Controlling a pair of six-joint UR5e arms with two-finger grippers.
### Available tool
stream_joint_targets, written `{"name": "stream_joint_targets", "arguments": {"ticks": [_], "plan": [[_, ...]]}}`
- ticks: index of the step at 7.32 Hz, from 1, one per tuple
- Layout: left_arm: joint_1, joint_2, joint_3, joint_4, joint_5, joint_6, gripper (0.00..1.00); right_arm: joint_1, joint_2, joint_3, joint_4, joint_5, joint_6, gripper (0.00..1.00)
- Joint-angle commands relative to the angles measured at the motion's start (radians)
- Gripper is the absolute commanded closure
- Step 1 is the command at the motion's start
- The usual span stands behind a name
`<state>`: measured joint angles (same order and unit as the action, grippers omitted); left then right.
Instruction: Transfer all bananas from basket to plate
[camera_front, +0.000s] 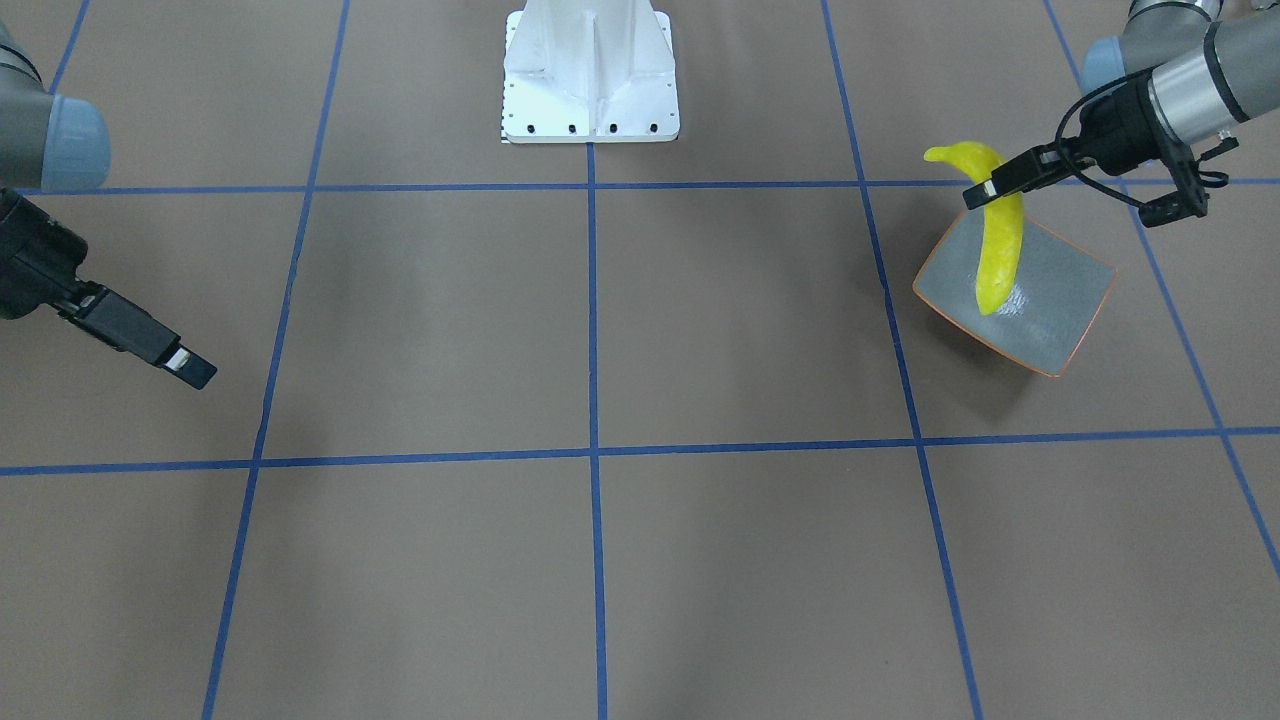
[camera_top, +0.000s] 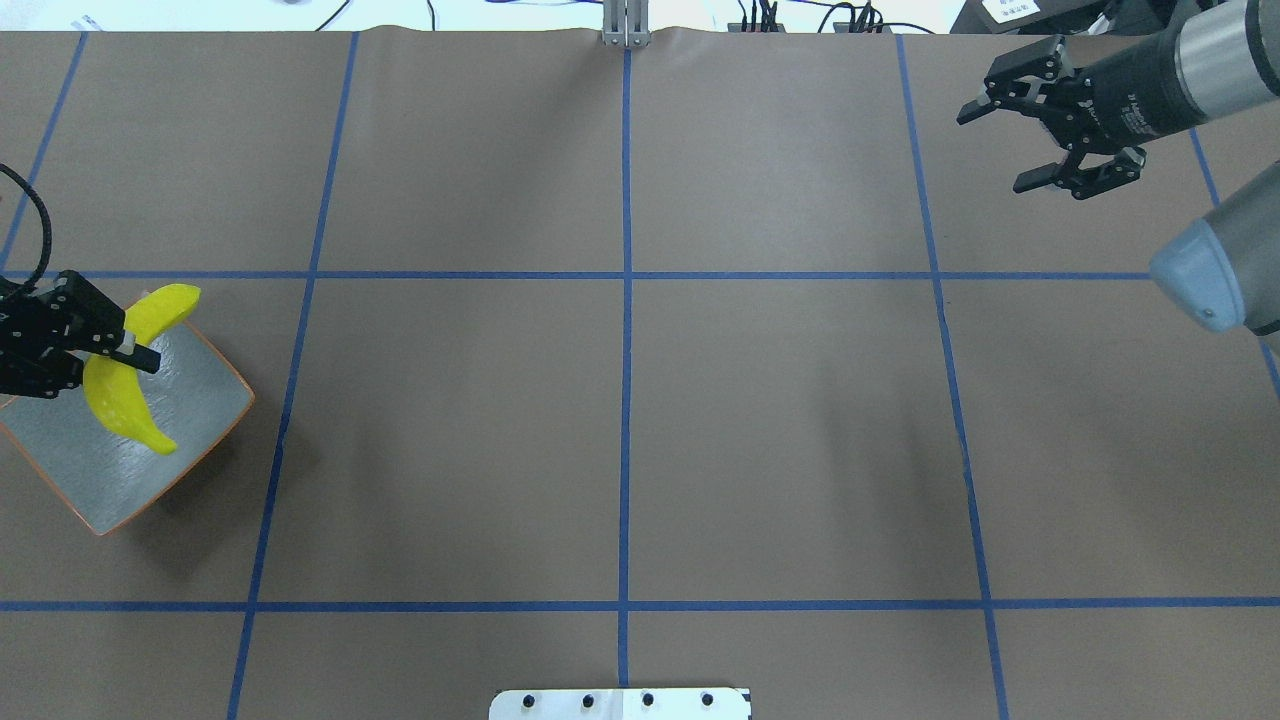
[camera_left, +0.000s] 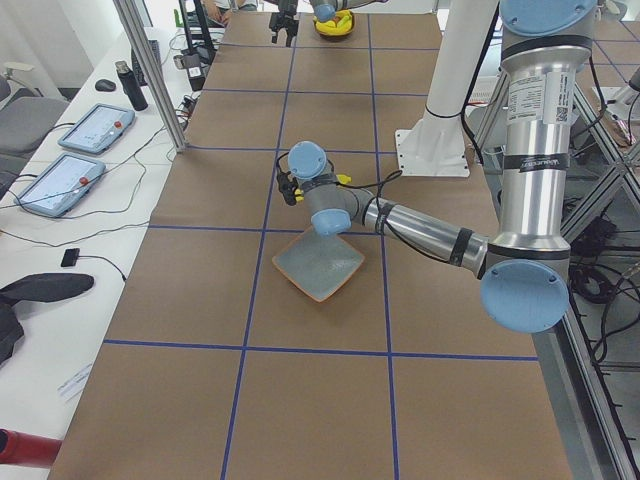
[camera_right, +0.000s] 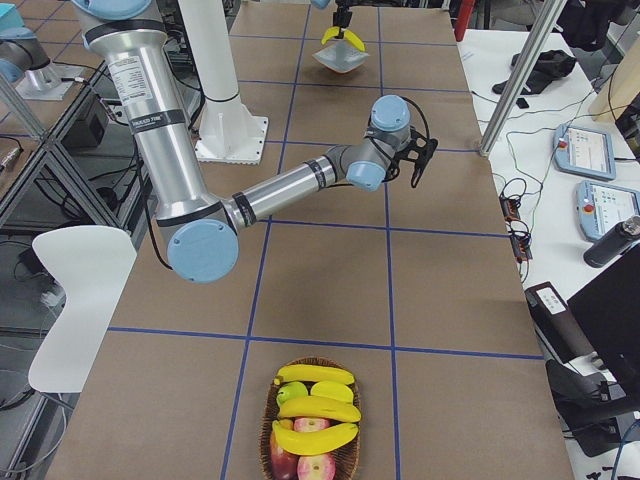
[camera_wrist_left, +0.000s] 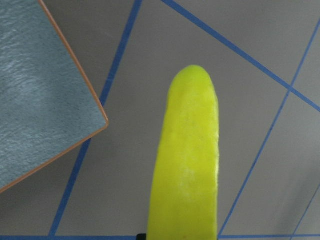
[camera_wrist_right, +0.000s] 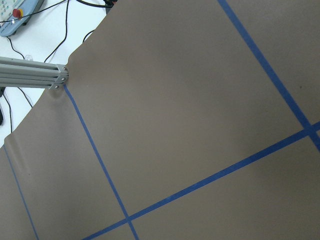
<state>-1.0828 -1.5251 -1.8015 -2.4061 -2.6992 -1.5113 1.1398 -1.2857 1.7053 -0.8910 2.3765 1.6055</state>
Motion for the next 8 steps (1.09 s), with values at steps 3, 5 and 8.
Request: {"name": "stream_joint_targets", "arguments": {"ticks": [3, 5, 8], "plan": [[-0.008, 0.054, 0.080, -0.001, 0.001, 0.221, 1.00, 0.072, -0.105, 0.005, -0.032, 0.007, -0.194, 0.00], [-0.002, 0.051, 0.120, -0.001, 0.001, 0.263, 1.00, 0.069, -0.112, 0.010, -0.032, 0.009, -0.197, 0.00], [0.004, 0.039, 0.155, -0.001, 0.010, 0.286, 1.00, 0.072, -0.121, 0.019, -0.034, 0.009, -0.197, 0.00]]}}
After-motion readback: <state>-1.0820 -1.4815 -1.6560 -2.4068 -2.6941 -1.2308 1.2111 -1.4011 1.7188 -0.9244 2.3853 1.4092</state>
